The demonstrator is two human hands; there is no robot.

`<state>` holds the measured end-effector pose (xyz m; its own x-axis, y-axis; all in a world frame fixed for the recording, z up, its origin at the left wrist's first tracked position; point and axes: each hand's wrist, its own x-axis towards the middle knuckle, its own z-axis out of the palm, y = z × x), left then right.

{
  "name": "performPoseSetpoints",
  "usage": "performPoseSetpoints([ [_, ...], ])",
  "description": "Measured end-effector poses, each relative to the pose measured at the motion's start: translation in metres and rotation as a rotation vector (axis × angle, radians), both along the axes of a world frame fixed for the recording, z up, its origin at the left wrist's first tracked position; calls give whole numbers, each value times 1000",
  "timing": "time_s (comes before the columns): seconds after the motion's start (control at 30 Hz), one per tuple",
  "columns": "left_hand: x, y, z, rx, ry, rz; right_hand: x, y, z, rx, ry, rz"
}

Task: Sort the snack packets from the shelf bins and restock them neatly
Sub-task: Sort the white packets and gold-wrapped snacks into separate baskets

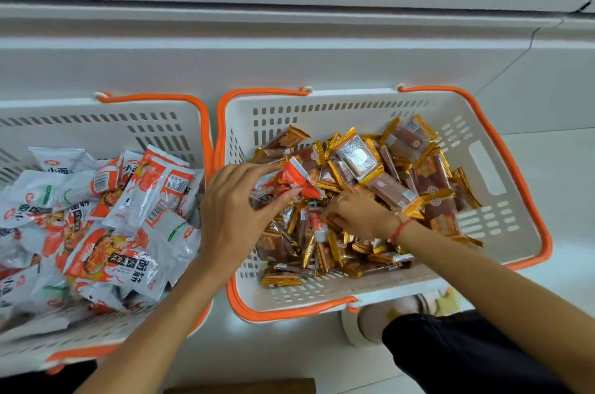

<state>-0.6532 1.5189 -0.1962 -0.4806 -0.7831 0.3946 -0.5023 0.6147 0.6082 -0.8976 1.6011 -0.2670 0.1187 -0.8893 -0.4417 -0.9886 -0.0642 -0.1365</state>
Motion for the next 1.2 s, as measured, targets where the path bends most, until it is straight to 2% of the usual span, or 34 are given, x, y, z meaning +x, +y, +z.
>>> performPoseSetpoints([
  [0.07,-1,-1,0,-11,-12,4,7,0,-24,-27,132,95],
  [0.17,-1,1,0,-29,-4,-5,19,-7,-47,74,303,138],
  [0.2,-2,1,0,-40,0,-3,22,-10,-49,108,332,114],
  [0.3,-2,1,1,-40,-11,-2,24,-18,-42,124,258,28],
  [0.47,-3,0,-2,-50,21,-15,6,-17,5,73,-16,-13],
  [0.67,-2,-1,-1,4,22,10,-1,-13,95,-210,-420,-271],
  [0.77,-1,1,18,165,259,95,20,-16,136,-279,-596,-421],
  [0.87,17,-5,53,271,588,310,59,-19,167,-358,-761,-480],
  [0.93,49,-18,67,305,666,445,91,-25,180,-469,-835,-485],
  [1.0,91,-35,64,321,529,510,123,-36,185,-563,-871,-475],
  [1.07,128,-50,50,399,315,586,151,-52,176,-632,-804,-426],
  [1.13,149,-62,34,467,118,632,180,-70,160,-711,-640,-322],
  [1.2,158,-68,14,600,-69,507,206,-87,137,-758,-383,-128],
])
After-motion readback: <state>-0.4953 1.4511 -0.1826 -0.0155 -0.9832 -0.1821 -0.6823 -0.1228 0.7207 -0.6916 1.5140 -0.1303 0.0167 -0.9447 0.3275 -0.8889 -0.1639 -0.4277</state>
